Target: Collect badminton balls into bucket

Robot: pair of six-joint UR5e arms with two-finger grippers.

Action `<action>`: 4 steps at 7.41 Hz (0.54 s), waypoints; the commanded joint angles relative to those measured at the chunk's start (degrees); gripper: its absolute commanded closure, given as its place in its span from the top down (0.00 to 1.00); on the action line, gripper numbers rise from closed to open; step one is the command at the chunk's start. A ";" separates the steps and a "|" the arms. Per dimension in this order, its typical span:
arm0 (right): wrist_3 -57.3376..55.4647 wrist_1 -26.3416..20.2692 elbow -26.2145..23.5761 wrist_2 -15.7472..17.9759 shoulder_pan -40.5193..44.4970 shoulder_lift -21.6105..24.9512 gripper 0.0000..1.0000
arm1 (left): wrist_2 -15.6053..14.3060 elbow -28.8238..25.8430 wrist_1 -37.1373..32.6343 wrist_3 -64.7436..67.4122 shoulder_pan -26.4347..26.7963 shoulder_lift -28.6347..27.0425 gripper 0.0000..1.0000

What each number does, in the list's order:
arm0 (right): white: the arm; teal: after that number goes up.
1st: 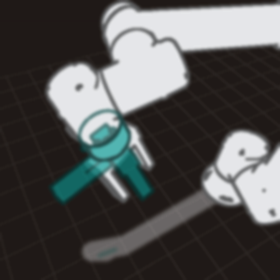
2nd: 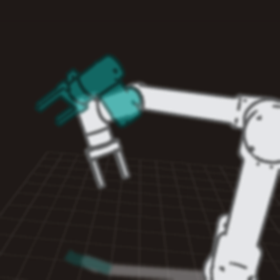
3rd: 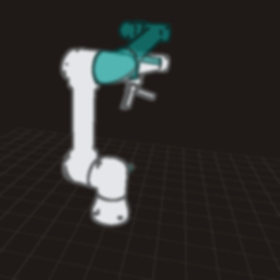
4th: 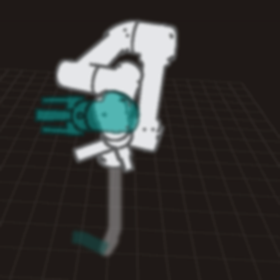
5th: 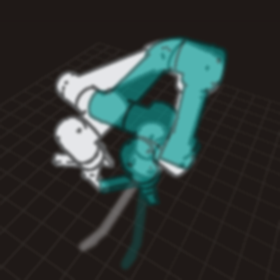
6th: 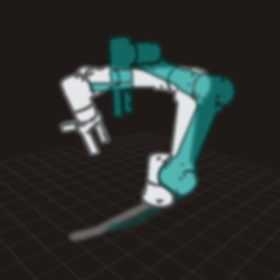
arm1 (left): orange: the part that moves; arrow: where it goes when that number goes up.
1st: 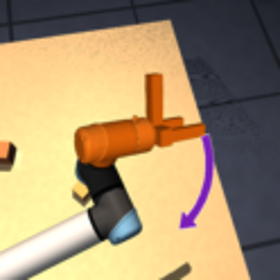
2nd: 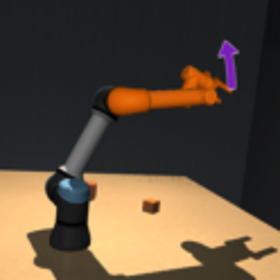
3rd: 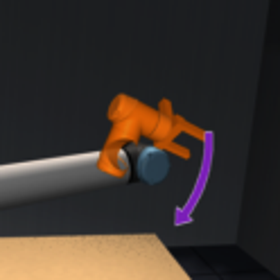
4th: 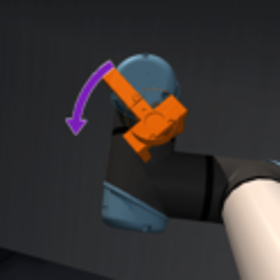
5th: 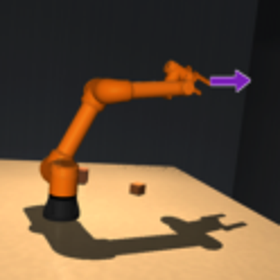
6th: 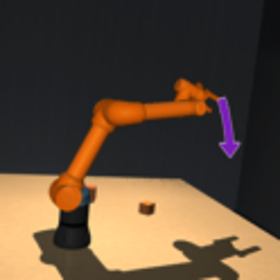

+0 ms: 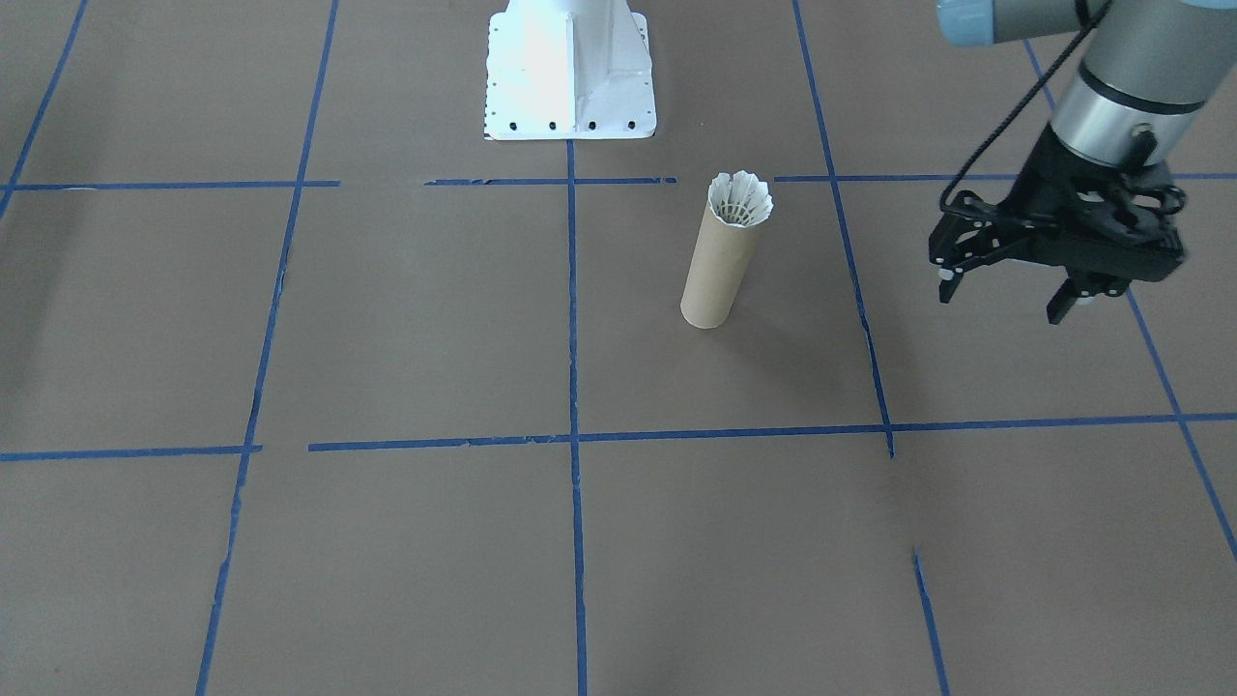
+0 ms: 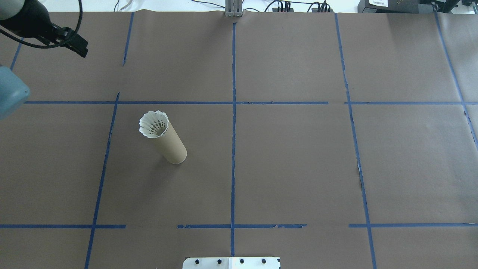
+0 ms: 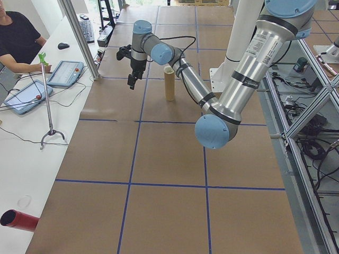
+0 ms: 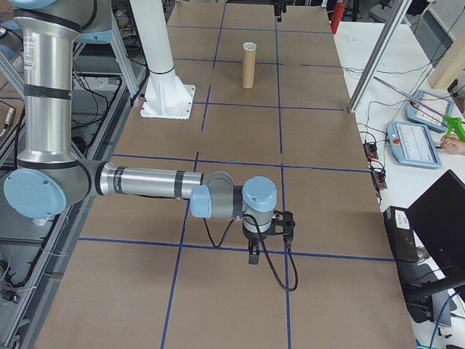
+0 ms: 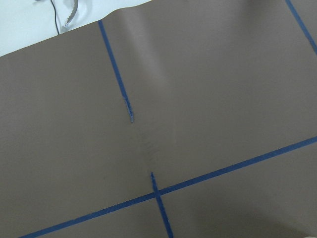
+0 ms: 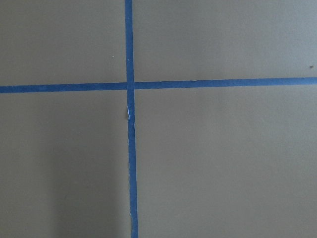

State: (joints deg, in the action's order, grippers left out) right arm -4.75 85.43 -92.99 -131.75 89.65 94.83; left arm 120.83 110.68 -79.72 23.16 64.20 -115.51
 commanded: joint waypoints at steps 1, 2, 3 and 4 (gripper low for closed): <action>0.00 0.00 0.00 0.00 0.00 0.00 1.00 | 5.97 -5.44 -0.26 -9.59 6.87 4.84 1.00; 0.00 0.00 0.00 0.00 0.00 0.00 1.00 | 8.43 -7.04 -0.35 -11.27 9.60 8.25 1.00; 0.00 0.00 0.00 0.00 0.00 0.00 1.00 | 9.07 -7.92 -0.44 -13.55 11.97 12.46 1.00; 0.00 0.00 0.00 0.00 0.00 0.00 1.00 | 9.16 -10.11 -2.00 -15.14 14.00 14.16 1.00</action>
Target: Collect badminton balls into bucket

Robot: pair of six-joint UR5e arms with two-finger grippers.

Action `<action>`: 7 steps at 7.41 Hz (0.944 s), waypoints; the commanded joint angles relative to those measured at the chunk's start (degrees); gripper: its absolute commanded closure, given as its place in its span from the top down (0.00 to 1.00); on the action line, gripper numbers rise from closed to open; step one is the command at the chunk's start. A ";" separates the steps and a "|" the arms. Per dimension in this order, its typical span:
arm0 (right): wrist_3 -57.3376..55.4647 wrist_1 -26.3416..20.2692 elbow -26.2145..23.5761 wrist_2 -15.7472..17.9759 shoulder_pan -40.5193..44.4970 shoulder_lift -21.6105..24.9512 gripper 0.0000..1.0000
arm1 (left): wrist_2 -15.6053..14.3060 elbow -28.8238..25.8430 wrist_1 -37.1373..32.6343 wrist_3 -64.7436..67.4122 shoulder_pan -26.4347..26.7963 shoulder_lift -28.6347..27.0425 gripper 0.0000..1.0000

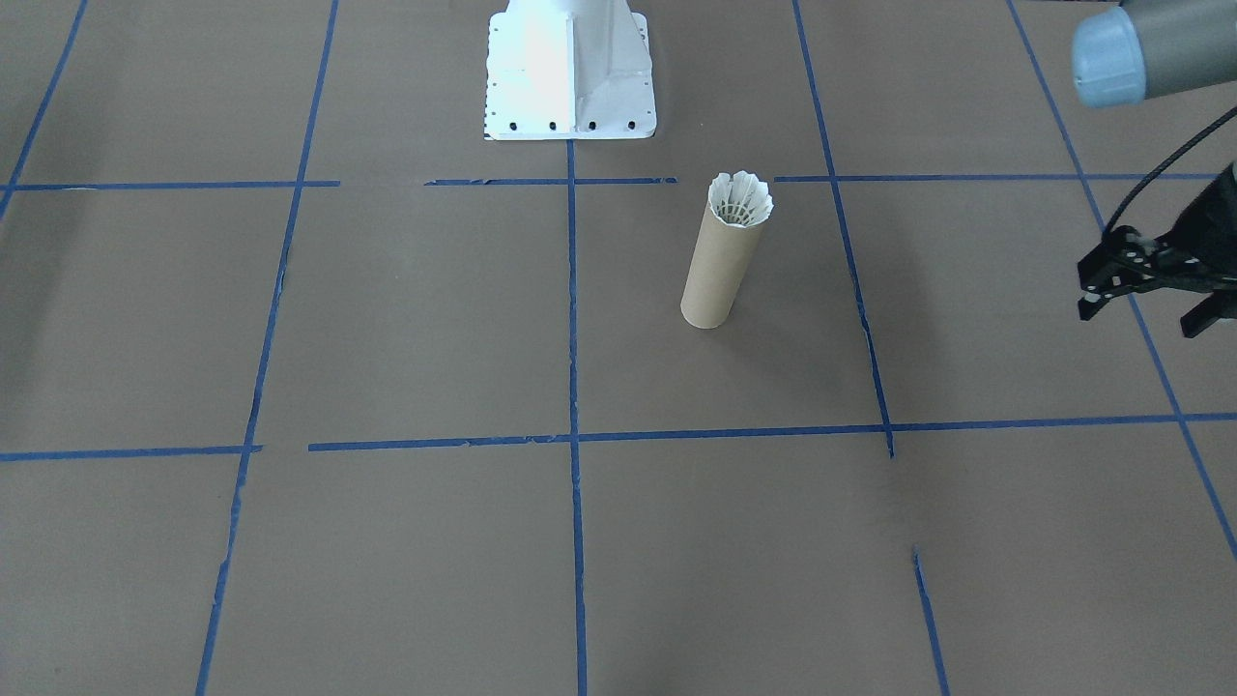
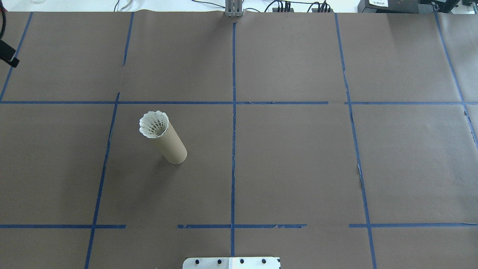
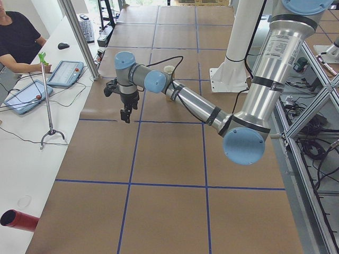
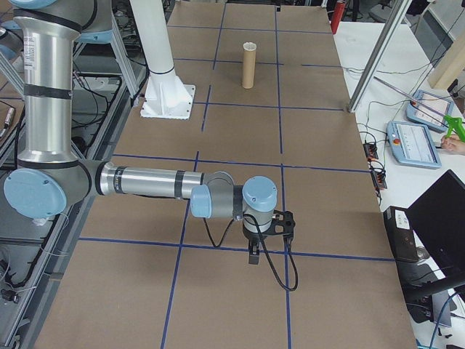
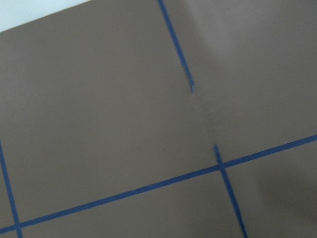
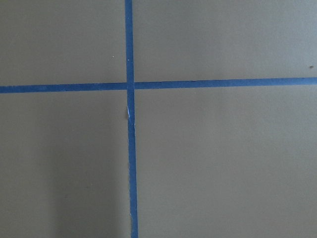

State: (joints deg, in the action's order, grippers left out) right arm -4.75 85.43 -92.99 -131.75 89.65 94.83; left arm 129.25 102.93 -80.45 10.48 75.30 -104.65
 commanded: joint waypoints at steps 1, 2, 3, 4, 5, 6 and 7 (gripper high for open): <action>0.00 0.00 0.00 0.00 0.00 0.00 1.00 | 1.09 -6.39 -1.55 -2.57 5.80 3.49 1.00; 0.00 0.00 0.00 0.00 0.00 0.00 1.00 | 5.01 -9.30 -1.98 -3.71 7.30 5.40 1.00; 0.00 0.00 0.00 0.09 0.00 0.00 1.00 | 6.44 -11.33 -5.21 -8.07 8.28 8.03 1.00; 0.00 0.00 0.00 0.00 0.00 0.00 1.00 | 6.46 -14.22 -7.16 -8.55 9.50 8.67 1.00; 0.00 0.00 0.00 0.00 0.00 0.00 1.00 | 6.46 -16.43 -9.26 -8.64 10.91 9.28 1.00; 0.00 0.00 0.00 0.00 0.00 0.00 1.00 | 6.46 -16.36 -9.37 -8.64 12.32 10.25 1.00; 0.00 0.00 0.00 0.00 0.00 0.00 1.00 | 6.37 -16.28 -9.37 -8.73 14.68 11.56 1.00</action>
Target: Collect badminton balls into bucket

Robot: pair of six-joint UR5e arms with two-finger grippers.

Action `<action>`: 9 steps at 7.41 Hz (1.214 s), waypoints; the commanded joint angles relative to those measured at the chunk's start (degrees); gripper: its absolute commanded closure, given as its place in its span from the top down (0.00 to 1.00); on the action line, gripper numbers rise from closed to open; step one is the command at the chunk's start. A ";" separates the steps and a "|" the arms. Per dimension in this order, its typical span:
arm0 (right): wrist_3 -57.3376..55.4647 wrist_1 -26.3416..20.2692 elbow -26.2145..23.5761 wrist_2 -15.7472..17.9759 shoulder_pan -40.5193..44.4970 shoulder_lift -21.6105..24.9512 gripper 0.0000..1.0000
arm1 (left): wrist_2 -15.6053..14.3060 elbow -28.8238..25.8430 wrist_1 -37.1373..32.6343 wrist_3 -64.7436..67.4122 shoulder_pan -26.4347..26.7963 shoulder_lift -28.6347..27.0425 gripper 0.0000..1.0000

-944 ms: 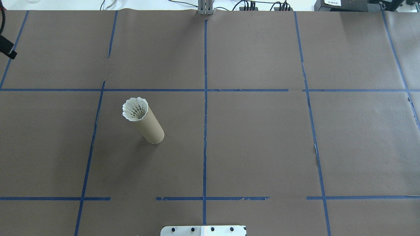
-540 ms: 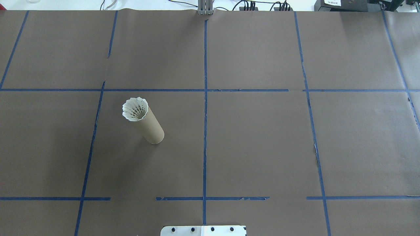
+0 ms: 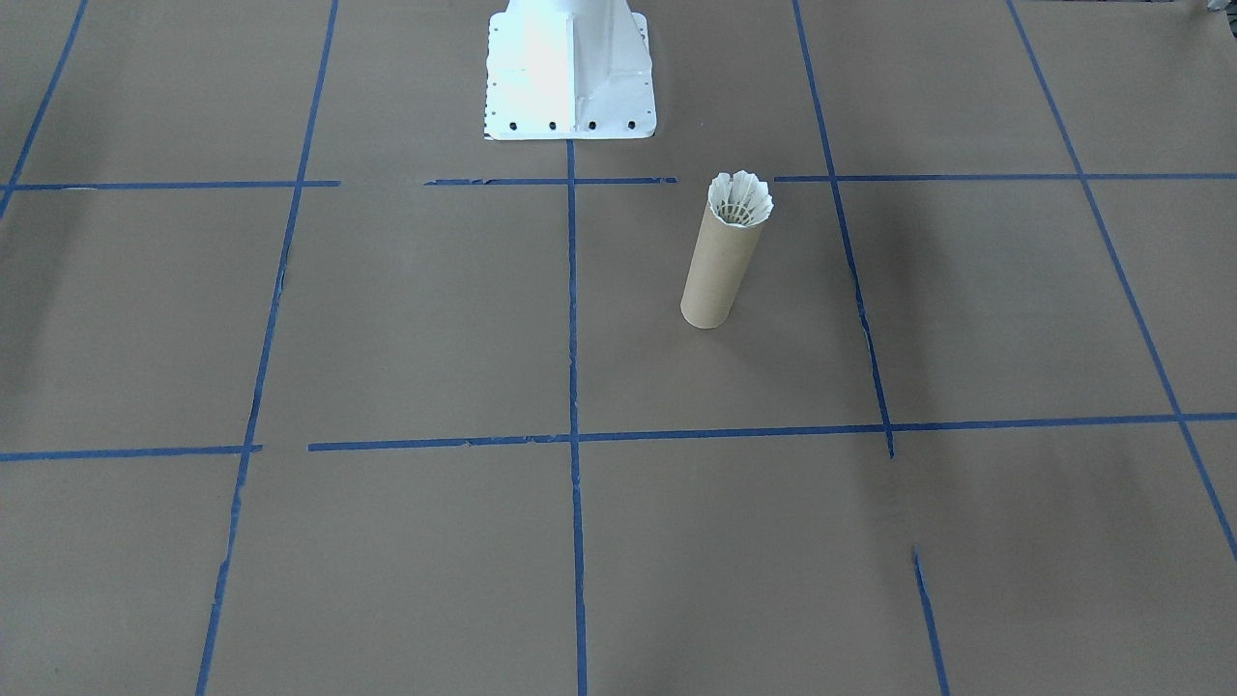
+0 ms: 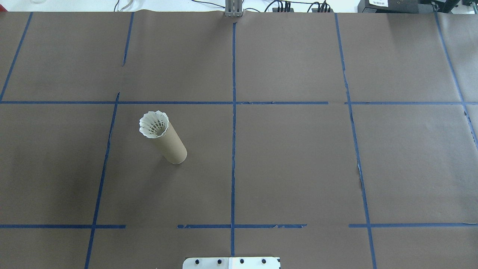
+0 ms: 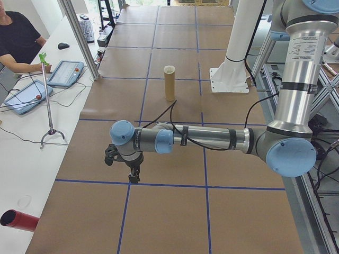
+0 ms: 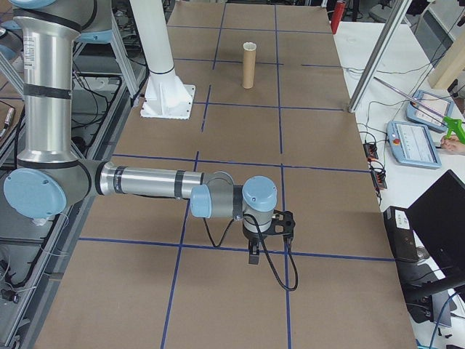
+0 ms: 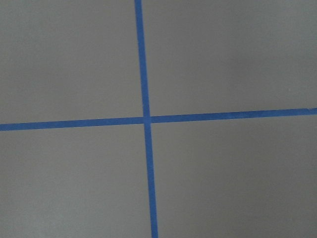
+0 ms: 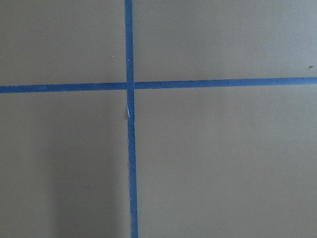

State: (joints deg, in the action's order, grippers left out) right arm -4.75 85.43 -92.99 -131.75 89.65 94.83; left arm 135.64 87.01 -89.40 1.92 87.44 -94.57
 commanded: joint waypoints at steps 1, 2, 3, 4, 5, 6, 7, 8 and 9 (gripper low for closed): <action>0.00 0.00 0.00 0.00 0.00 0.00 1.00 | -0.03 -0.26 -0.16 -1.73 4.04 1.93 1.00; 0.00 0.00 0.00 0.00 0.00 0.00 1.00 | -0.37 0.35 -0.16 -1.83 4.40 2.02 1.00; 0.00 0.00 0.00 0.00 0.00 0.00 1.00 | -0.47 1.92 0.01 -1.83 4.40 2.97 1.00; 0.00 0.00 0.00 0.00 0.00 0.00 1.00 | -0.03 5.59 -0.07 -1.66 4.40 6.64 1.00; 0.00 0.00 0.00 0.00 0.00 0.00 1.00 | -0.03 8.41 -0.07 -1.39 4.31 8.94 1.00; 0.00 0.00 0.00 0.00 0.00 0.00 1.00 | -0.11 8.18 -0.07 -1.31 4.31 8.96 1.00; 0.00 0.00 0.00 0.00 0.00 0.00 1.00 | -0.38 8.00 -0.07 -1.30 4.23 8.96 1.00; 0.00 0.00 0.00 0.00 0.00 0.00 1.00 | -0.38 8.09 -0.16 -1.39 4.23 8.96 1.00; 0.00 0.00 0.00 0.00 0.00 0.00 1.00 | -0.47 8.35 -0.16 -1.39 4.23 8.87 1.00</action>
